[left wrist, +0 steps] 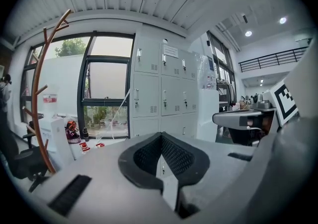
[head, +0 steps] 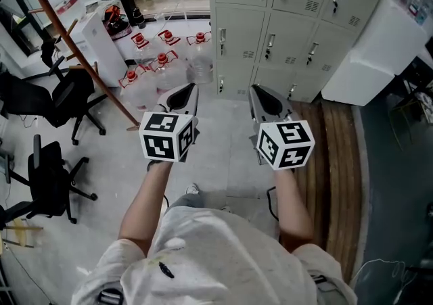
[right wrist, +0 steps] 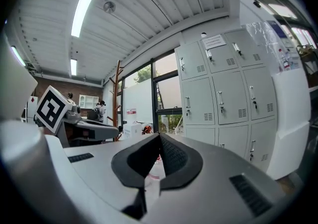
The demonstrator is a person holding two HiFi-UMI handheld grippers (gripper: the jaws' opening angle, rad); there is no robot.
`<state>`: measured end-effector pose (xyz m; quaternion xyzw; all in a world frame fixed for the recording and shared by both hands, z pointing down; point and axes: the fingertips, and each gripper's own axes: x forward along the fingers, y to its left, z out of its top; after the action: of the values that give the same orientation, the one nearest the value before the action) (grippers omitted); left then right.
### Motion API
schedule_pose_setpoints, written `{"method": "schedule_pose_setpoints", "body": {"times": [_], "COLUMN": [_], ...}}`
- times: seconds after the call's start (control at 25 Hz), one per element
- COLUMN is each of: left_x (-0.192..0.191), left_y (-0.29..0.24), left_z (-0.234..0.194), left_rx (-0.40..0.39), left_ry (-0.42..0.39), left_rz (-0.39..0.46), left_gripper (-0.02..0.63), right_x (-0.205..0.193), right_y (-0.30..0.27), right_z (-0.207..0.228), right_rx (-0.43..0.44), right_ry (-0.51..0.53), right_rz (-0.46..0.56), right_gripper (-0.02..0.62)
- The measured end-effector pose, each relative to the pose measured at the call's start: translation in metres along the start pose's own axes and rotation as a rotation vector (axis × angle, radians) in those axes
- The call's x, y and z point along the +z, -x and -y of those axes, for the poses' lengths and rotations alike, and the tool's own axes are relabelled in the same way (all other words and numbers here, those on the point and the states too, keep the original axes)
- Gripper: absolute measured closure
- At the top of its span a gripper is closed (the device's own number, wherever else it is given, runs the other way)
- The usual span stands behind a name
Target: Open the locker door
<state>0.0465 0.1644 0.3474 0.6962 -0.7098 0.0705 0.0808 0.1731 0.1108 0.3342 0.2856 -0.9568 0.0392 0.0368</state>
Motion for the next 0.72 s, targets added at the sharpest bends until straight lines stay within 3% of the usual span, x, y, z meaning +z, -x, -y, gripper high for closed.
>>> {"method": "schedule_pose_setpoints", "body": {"times": [0.36,0.72], "left_x": [0.0,0.006], "left_y": [-0.04,-0.109], "left_z": [-0.017,-0.07], "left_rx": [0.009,-0.014], "left_ry": [0.014,0.014], "left_rz": [-0.006,-0.022], "left_gripper": [0.6,0.6], "right_x": [-0.002,-0.002], "right_y": [-0.04,-0.124], "right_z": [0.018,0.042], "right_rx": [0.025,0.017], "right_ry": [0.019,0.018], "right_rz": [-0.018,-0.03], "right_gripper": [0.592,0.592]}}
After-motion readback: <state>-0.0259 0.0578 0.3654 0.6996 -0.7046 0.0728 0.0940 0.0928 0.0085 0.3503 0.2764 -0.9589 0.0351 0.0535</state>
